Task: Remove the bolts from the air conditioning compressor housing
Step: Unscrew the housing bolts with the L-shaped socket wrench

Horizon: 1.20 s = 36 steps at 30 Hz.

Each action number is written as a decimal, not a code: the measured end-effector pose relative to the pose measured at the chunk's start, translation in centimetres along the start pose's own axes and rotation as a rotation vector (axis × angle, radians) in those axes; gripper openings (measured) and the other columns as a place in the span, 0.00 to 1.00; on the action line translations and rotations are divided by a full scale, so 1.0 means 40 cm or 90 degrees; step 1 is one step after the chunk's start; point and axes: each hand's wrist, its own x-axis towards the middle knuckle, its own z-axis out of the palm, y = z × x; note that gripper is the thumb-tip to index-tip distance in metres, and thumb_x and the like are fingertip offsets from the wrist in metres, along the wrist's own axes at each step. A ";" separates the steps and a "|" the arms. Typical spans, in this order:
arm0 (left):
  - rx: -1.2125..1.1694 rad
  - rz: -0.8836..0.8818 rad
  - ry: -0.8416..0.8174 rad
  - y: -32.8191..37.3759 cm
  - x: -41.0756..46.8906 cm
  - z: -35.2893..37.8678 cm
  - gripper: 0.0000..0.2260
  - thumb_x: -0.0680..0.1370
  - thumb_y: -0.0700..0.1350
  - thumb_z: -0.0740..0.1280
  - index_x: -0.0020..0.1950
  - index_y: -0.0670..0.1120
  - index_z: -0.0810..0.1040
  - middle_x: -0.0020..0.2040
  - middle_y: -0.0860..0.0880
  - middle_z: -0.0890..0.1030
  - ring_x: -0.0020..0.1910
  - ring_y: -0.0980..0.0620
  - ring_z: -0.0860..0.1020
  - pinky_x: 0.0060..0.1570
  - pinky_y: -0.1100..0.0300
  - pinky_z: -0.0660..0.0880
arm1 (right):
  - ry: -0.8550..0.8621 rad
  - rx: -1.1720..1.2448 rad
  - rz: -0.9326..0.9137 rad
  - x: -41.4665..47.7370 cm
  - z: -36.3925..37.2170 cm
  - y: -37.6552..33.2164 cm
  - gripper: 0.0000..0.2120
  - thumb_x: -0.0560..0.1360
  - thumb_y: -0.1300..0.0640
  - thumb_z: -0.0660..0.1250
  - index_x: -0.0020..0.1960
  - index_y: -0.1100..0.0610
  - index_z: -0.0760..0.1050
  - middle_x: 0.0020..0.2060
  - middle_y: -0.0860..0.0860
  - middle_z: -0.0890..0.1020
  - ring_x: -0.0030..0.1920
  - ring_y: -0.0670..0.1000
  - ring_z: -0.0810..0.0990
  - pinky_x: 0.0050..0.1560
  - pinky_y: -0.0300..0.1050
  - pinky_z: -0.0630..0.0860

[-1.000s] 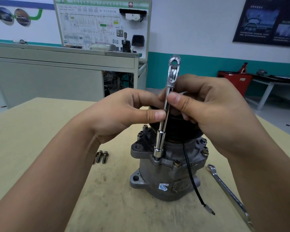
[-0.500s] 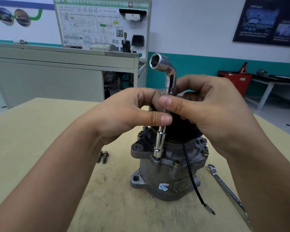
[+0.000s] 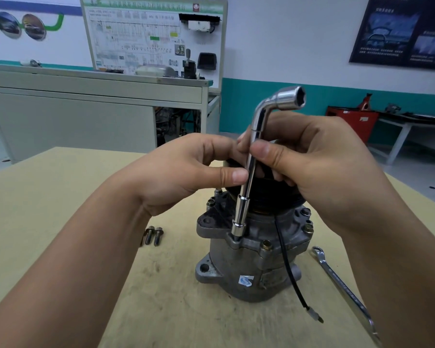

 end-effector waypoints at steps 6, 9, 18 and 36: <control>-0.007 0.004 0.001 0.001 0.003 0.001 0.20 0.69 0.40 0.68 0.56 0.28 0.74 0.59 0.33 0.76 0.62 0.35 0.72 0.65 0.41 0.67 | 0.004 0.027 0.001 -0.001 0.000 -0.001 0.06 0.70 0.51 0.71 0.44 0.53 0.82 0.31 0.47 0.80 0.27 0.40 0.74 0.29 0.27 0.66; -0.003 -0.003 0.001 0.004 0.003 0.001 0.25 0.67 0.40 0.70 0.58 0.25 0.71 0.61 0.33 0.75 0.63 0.36 0.72 0.66 0.40 0.66 | 0.052 0.052 0.025 -0.002 0.002 0.000 0.17 0.57 0.40 0.70 0.39 0.51 0.81 0.28 0.45 0.79 0.26 0.39 0.74 0.27 0.30 0.68; -0.032 -0.006 -0.004 0.007 -0.003 0.001 0.12 0.70 0.42 0.69 0.51 0.42 0.83 0.52 0.48 0.84 0.57 0.48 0.79 0.62 0.56 0.73 | 0.050 0.024 0.021 0.002 0.006 0.002 0.02 0.71 0.55 0.71 0.43 0.53 0.81 0.26 0.46 0.76 0.25 0.40 0.71 0.28 0.30 0.67; -0.007 0.002 0.022 0.013 0.000 0.006 0.24 0.68 0.43 0.69 0.57 0.27 0.73 0.57 0.31 0.76 0.60 0.34 0.73 0.66 0.38 0.65 | 0.073 0.108 0.030 -0.001 0.012 0.006 0.15 0.57 0.42 0.71 0.37 0.52 0.79 0.24 0.48 0.77 0.23 0.41 0.71 0.25 0.33 0.68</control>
